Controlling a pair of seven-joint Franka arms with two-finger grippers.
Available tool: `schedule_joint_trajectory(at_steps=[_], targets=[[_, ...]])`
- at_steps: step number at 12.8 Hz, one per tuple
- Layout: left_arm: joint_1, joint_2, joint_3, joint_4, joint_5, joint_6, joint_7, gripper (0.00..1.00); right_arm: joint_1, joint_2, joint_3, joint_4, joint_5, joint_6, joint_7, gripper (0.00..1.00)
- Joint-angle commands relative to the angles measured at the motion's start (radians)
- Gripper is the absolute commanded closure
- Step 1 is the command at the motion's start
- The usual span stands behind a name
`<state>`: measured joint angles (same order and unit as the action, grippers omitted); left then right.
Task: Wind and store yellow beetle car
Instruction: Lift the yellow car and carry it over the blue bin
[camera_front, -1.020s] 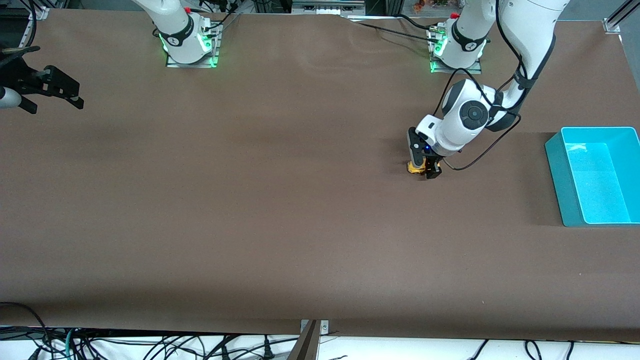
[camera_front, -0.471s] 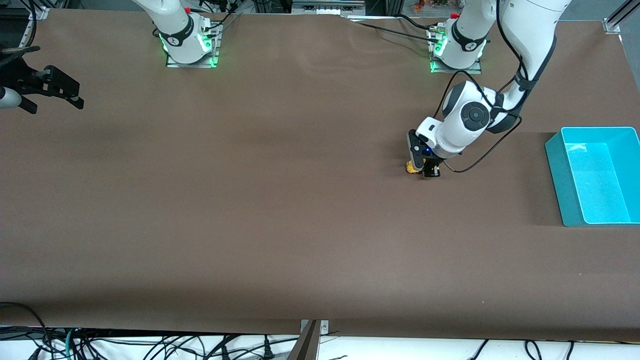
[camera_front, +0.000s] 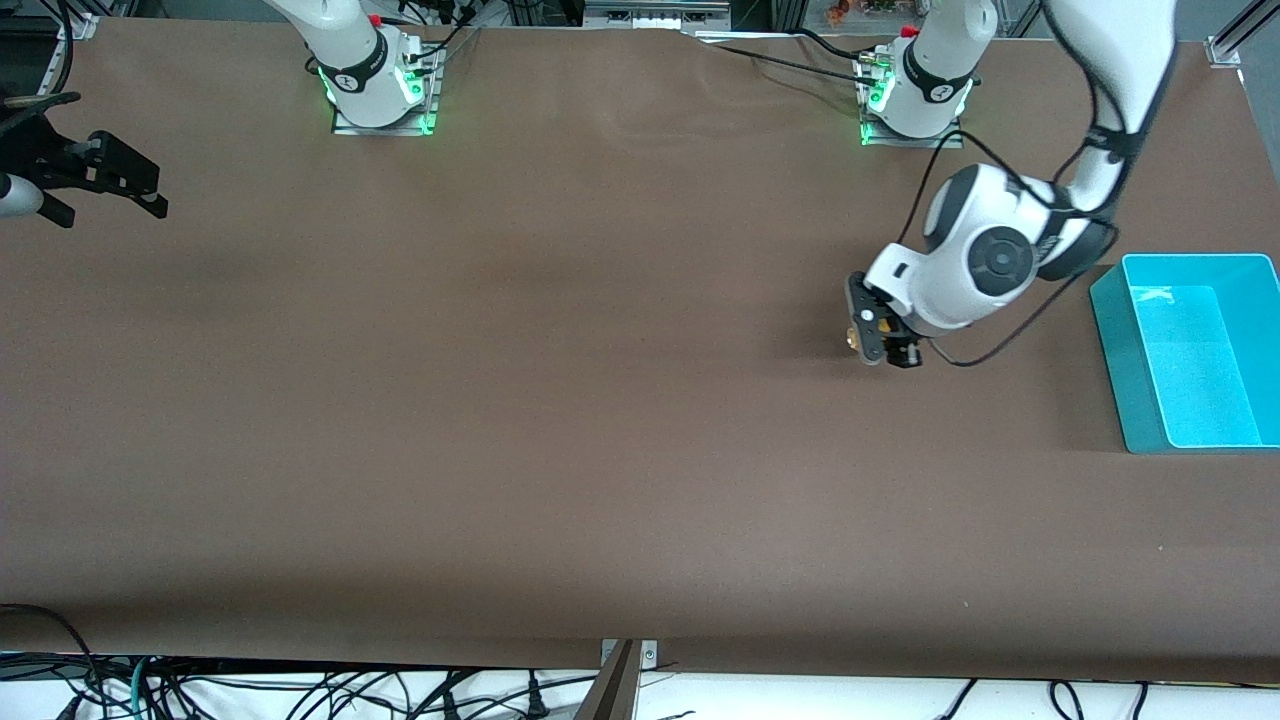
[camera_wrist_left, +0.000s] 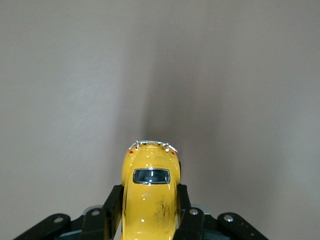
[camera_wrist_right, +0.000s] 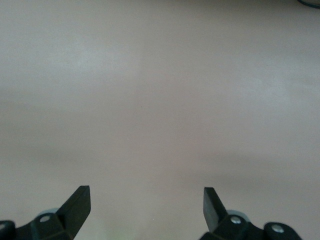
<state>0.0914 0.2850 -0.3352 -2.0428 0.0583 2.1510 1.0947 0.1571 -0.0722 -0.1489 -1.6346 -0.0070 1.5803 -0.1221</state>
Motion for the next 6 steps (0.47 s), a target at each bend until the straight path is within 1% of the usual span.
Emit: schedule_joint_trajectory(at_steps=[1, 3, 5, 6], targets=[[0.109, 0.034, 0.001, 0.114, 0.018, -0.092, 0.117, 0.74, 0.004, 0.008, -0.003, 0.024, 0.002, -0.017, 0.002, 0.0], [0.213, 0.034, 0.001, 0.168, 0.017, -0.143, 0.239, 0.75, 0.004, 0.008, -0.003, 0.024, 0.002, -0.016, 0.002, 0.0], [0.299, 0.048, 0.004, 0.246, 0.018, -0.258, 0.333, 0.74, 0.004, 0.008, -0.003, 0.024, 0.002, -0.016, 0.002, 0.0], [0.338, 0.051, 0.008, 0.281, 0.043, -0.295, 0.393, 0.74, 0.004, 0.008, -0.003, 0.024, 0.002, -0.016, 0.002, 0.0]])
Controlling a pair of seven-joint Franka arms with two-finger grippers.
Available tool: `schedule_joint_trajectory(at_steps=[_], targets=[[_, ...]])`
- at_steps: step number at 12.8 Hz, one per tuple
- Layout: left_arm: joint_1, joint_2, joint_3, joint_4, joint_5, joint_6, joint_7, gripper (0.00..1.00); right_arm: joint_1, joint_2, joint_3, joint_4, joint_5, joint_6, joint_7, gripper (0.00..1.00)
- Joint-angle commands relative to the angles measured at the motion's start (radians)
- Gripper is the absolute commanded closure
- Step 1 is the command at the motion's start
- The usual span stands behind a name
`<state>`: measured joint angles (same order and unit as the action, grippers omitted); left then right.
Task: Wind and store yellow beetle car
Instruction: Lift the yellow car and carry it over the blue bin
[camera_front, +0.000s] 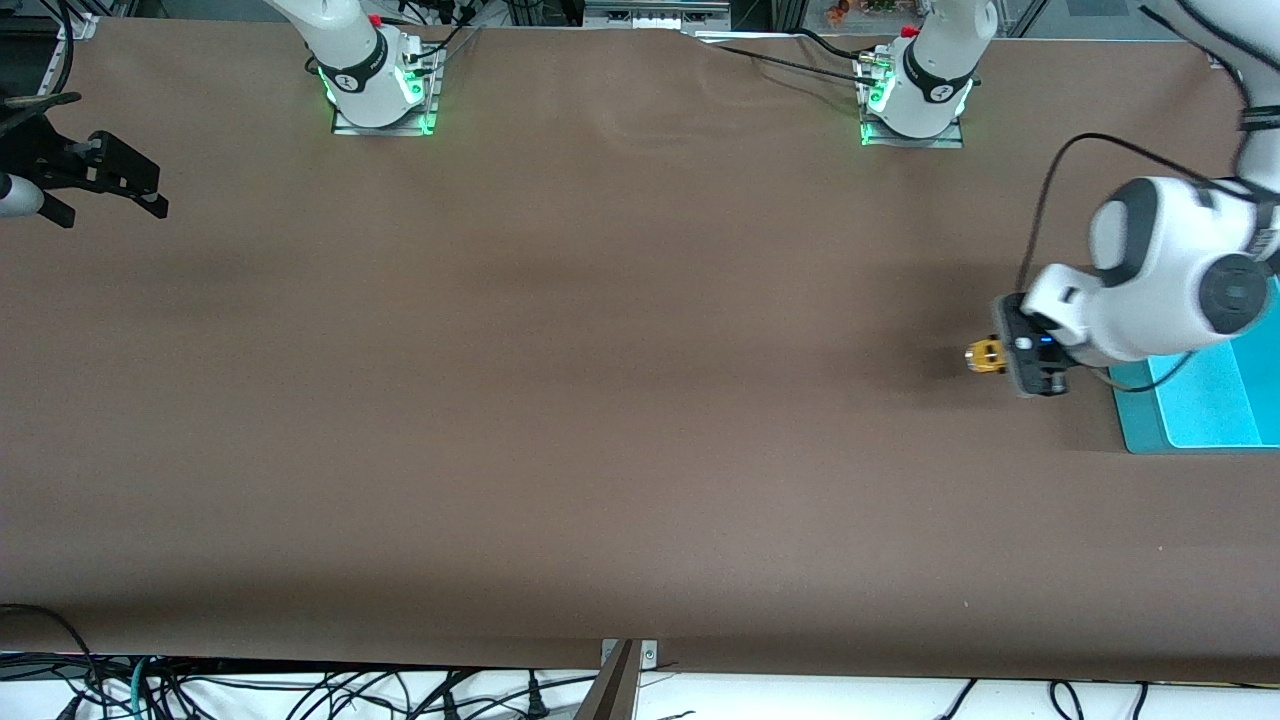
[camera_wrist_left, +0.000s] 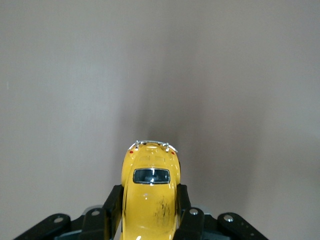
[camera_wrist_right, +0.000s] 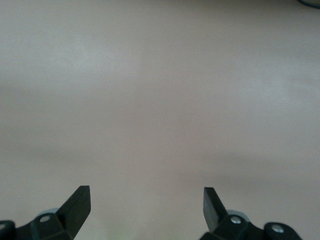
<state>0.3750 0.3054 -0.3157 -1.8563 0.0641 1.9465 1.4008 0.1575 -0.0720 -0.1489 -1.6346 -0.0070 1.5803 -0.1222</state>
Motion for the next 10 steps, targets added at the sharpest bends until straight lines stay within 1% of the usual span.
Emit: schedule_joint_trajectory(at_steps=[1, 2, 3, 5, 7, 8, 10], targets=[[0.091, 0.034, -0.011, 0.117, 0.096, -0.096, 0.14, 0.74, 0.004, 0.008, -0.003, 0.024, 0.002, -0.017, 0.003, 0.0], [0.128, 0.037, -0.011, 0.129, 0.133, -0.097, 0.188, 0.74, 0.004, 0.008, -0.003, 0.024, 0.002, -0.017, 0.001, 0.0], [0.175, 0.044, -0.011, 0.129, 0.146, -0.097, 0.228, 0.74, 0.004, 0.008, -0.003, 0.024, 0.002, -0.017, 0.002, 0.0], [0.261, 0.095, -0.011, 0.129, 0.201, -0.084, 0.282, 0.72, 0.004, 0.008, -0.003, 0.024, 0.002, -0.017, 0.003, 0.0], [0.312, 0.124, -0.011, 0.118, 0.255, -0.017, 0.318, 0.73, 0.004, 0.008, -0.003, 0.024, 0.002, -0.017, 0.003, 0.0], [0.337, 0.135, -0.011, 0.114, 0.256, 0.0, 0.366, 0.73, 0.004, 0.008, -0.003, 0.024, 0.002, -0.017, 0.003, 0.0], [0.415, 0.194, -0.011, 0.114, 0.285, 0.055, 0.427, 0.73, 0.004, 0.006, -0.003, 0.024, 0.002, -0.017, 0.002, 0.0]])
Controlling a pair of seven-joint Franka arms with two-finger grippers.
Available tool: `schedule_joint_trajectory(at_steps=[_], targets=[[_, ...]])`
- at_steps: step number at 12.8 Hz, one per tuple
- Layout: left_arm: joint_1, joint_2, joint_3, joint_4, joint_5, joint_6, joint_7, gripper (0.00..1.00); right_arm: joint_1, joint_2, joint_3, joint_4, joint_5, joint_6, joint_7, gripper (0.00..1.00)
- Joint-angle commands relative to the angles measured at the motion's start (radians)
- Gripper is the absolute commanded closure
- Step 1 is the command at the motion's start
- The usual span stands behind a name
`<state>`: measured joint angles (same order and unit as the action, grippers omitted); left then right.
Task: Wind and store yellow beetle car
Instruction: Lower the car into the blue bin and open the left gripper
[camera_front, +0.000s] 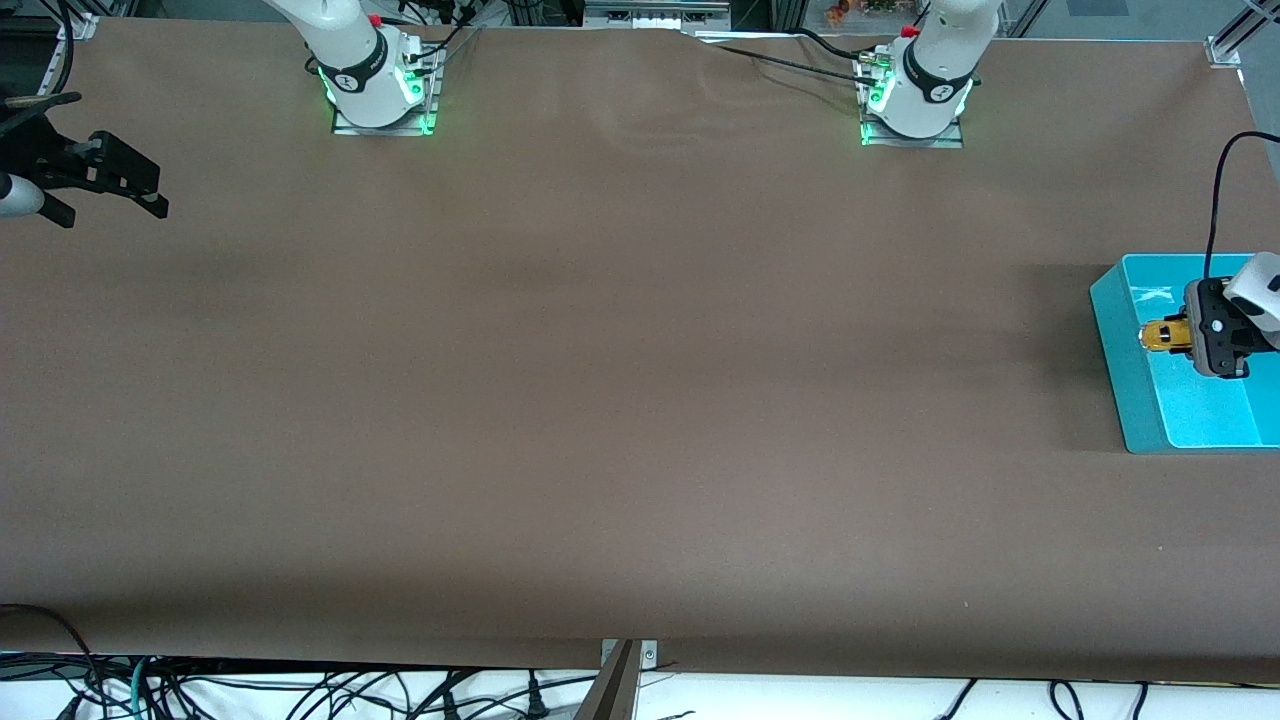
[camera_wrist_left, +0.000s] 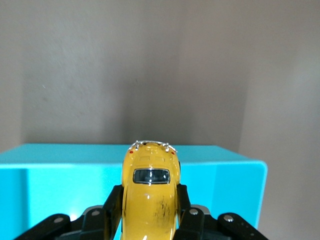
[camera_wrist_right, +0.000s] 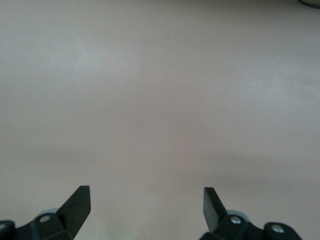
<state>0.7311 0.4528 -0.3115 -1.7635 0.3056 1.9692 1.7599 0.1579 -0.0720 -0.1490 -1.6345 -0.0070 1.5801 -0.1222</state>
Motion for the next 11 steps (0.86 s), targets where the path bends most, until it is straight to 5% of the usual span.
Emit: schedule_joint_trajectory(at_steps=[1, 8, 10, 11], targets=[[0.086, 0.076, -0.015, 0.024, 0.046, 0.062, 0.113, 0.73, 0.003, 0.008, -0.003, 0.024, 0.002, -0.017, 0.003, 0.0], [0.195, 0.178, -0.018, 0.022, 0.046, 0.157, 0.209, 0.69, 0.003, 0.008, -0.003, 0.024, 0.002, -0.017, 0.003, 0.0], [0.191, 0.178, -0.023, 0.026, 0.038, 0.155, 0.253, 0.6, 0.003, 0.008, -0.003, 0.024, 0.002, -0.018, 0.003, 0.0], [0.192, 0.178, -0.026, 0.03, 0.033, 0.152, 0.272, 0.07, 0.003, 0.008, -0.003, 0.024, 0.002, -0.018, 0.001, 0.0]])
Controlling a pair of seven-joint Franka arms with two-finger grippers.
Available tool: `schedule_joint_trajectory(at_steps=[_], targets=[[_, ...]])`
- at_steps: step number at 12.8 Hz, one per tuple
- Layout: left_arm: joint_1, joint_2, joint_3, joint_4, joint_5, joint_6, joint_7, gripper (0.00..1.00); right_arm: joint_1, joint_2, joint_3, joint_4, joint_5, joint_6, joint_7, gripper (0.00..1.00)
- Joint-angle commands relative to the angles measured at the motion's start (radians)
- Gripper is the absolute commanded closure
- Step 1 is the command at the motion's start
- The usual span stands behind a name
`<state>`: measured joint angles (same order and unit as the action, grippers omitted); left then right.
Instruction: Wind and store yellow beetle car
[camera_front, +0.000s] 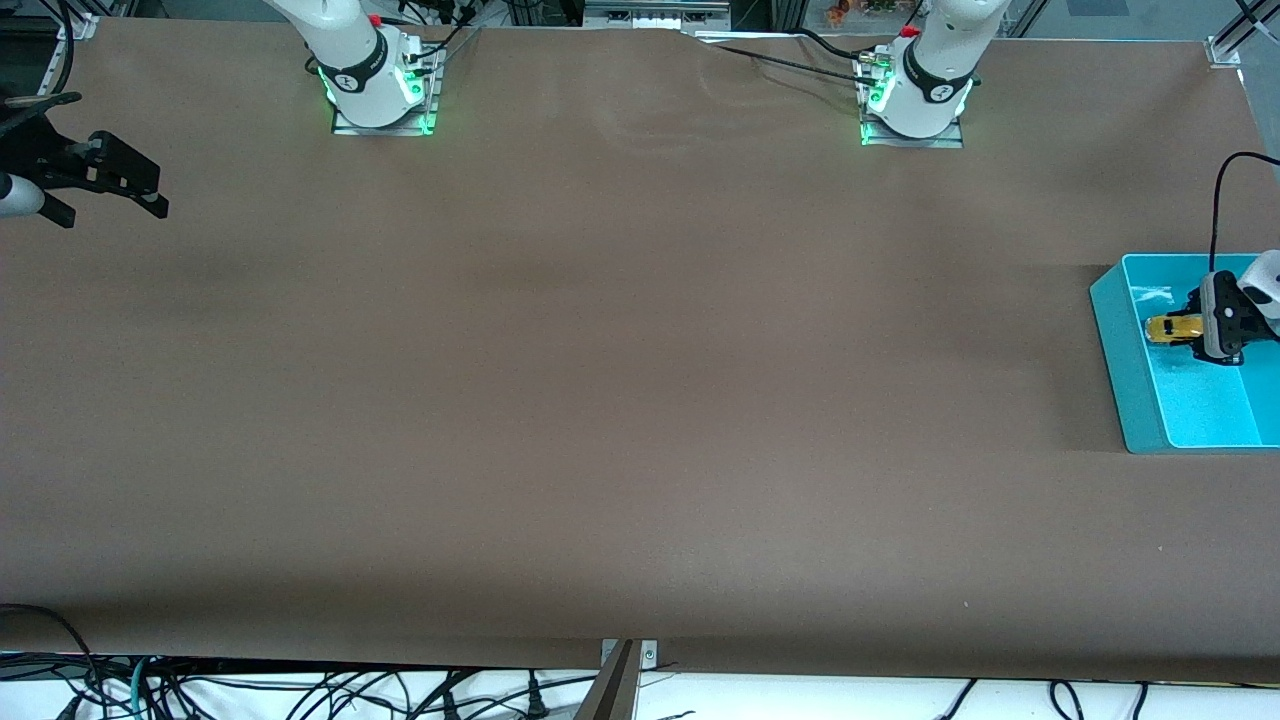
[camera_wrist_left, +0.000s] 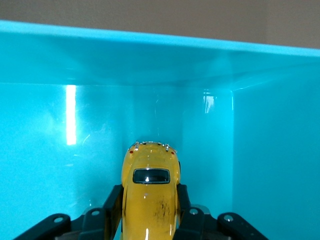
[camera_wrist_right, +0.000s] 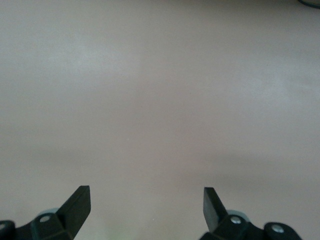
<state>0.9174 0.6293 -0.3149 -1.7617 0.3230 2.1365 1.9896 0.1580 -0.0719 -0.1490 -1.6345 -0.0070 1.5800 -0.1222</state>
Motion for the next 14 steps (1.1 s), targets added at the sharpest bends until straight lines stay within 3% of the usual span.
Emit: schedule_joint_trajectory(at_steps=[1, 5, 7, 11, 14], targets=[[0.002, -0.003, -0.026, 0.031, 0.008, -0.021, 0.082, 0.0, 0.003, 0.008, -0.003, 0.024, 0.002, -0.018, 0.002, 0.0], [-0.002, -0.104, -0.053, 0.039, -0.005, -0.108, 0.048, 0.0, 0.003, 0.008, -0.003, 0.024, 0.002, -0.02, 0.003, 0.0], [-0.026, -0.186, -0.055, 0.077, -0.045, -0.218, 0.014, 0.0, 0.003, 0.008, -0.001, 0.024, 0.002, -0.02, 0.001, 0.0], [-0.202, -0.204, -0.055, 0.322, -0.068, -0.571, -0.225, 0.0, 0.003, 0.008, -0.003, 0.024, 0.002, -0.021, 0.001, 0.0], [-0.293, -0.204, -0.058, 0.395, -0.143, -0.679, -0.447, 0.0, 0.003, 0.008, -0.001, 0.024, 0.002, -0.023, 0.001, 0.0]])
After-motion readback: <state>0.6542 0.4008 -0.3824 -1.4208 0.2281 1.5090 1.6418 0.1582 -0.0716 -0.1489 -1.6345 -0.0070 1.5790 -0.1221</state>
